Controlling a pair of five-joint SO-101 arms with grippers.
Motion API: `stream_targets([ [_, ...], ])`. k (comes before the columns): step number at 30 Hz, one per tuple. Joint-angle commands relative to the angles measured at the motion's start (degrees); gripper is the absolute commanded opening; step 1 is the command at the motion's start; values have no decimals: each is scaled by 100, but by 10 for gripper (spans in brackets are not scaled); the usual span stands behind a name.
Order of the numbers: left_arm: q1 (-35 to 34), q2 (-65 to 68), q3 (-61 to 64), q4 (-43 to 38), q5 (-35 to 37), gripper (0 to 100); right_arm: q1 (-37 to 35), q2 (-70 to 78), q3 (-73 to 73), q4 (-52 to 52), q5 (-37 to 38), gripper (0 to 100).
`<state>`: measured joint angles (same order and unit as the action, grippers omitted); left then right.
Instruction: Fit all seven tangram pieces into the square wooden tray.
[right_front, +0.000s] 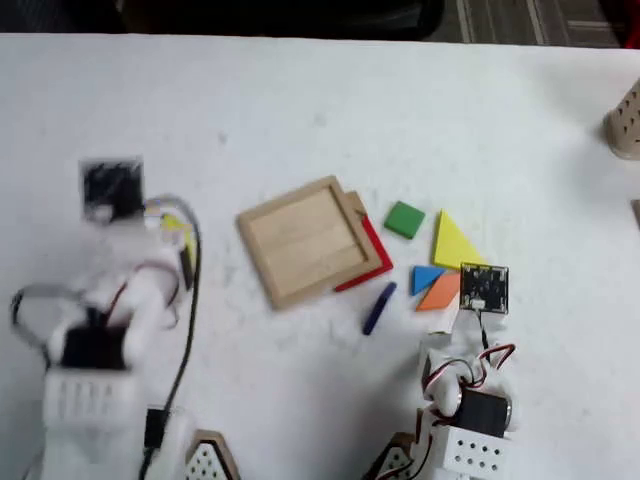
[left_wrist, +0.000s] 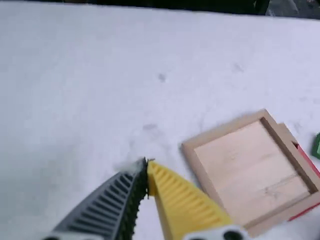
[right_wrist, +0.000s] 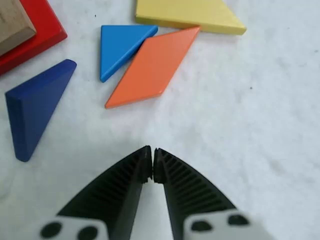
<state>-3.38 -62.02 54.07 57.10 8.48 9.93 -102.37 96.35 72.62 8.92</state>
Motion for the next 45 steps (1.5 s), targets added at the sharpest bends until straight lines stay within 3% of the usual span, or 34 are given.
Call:
stream_targets([
  [1, 655, 2026, -1011, -35, 580, 62, -4, -75, 44, 22, 0, 21],
  [7, 1095, 3925, -1574, -281, 1758, 274, -4, -75, 44, 22, 0, 19],
  [9, 1024, 4497, -1600, -651, 2092, 273, 4, -75, 44, 22, 0, 19],
  [14, 804, 5895, -1855, -1266, 2154, 237, 31, -75, 44, 22, 0, 18],
  [22, 593, 7468, -2963, -448, 2127, 164, 40, -75, 44, 22, 0, 18],
  [27, 347, 7793, -3420, 316, 2075, 164, 40, -75, 44, 22, 0, 18],
  [31, -189, 7741, -3648, 545, 1275, 164, 40, -75, 44, 22, 0, 18],
  [36, -532, 7626, -3912, 879, 1152, 165, 40, -75, 44, 22, 0, 18],
  [40, -462, 7459, -3991, 1055, 1143, 165, 40, -75, 44, 22, 0, 21],
  [45, 259, 7081, -3771, 1152, 1134, 166, 40, -84, 44, 4, 0, 21],
])
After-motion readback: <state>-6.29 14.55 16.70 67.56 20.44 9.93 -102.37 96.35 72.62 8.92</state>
